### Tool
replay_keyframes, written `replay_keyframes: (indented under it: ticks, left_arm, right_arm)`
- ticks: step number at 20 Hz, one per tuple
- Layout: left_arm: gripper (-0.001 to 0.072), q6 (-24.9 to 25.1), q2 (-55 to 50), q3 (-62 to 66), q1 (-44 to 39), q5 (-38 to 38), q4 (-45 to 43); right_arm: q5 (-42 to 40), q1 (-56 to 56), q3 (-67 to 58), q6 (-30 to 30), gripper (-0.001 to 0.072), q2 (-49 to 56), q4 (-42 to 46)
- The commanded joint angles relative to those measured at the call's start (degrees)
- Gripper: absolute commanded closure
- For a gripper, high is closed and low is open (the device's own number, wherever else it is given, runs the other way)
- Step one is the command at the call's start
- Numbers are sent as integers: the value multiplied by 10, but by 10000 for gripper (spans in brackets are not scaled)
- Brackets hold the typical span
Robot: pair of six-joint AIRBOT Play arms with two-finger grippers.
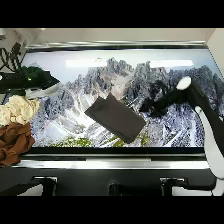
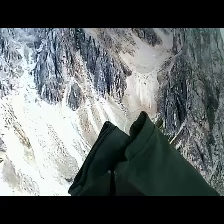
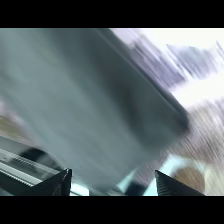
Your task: Fold the shirts.
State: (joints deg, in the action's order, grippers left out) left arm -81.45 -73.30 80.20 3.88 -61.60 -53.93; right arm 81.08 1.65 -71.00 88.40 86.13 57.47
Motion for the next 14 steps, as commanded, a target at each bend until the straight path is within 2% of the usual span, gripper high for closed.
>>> replay_keyframes:
  ticks: [1,4,5,8,9,10,11,12,14]
  left_arm:
    - [676,0,0,0,-1,-5,-10]
    - [676,0,0,0,-1,-5,-9]
    - [676,0,0,0,-2,-6,-9]
    - [675,0,0,0,-5,-6,-9]
    - [676,0,0,0,-6,-6,-9]
    - [675,0,0,0,-7,-5,-9]
    - [676,0,0,0,-8,-5,-9]
    - [676,0,0,0,-9,-5,-10]
    - [675,0,0,0,-9,-6,-10]
  right_arm:
    - [-68,11,176,31,110,-69,-3]
    - [-173,-31,261,29,119,-70,-73]
    - [-218,-49,272,29,152,-66,-93]
    - [-320,-91,273,29,187,-56,-174]
    - [-345,-103,273,29,261,-53,-197]
    - [-364,-113,273,18,409,-54,-218]
    - [-371,-116,268,-9,598,-54,-238]
    - [-369,-114,258,-31,668,-54,-241]
    - [-328,-82,210,-71,669,-55,-220]
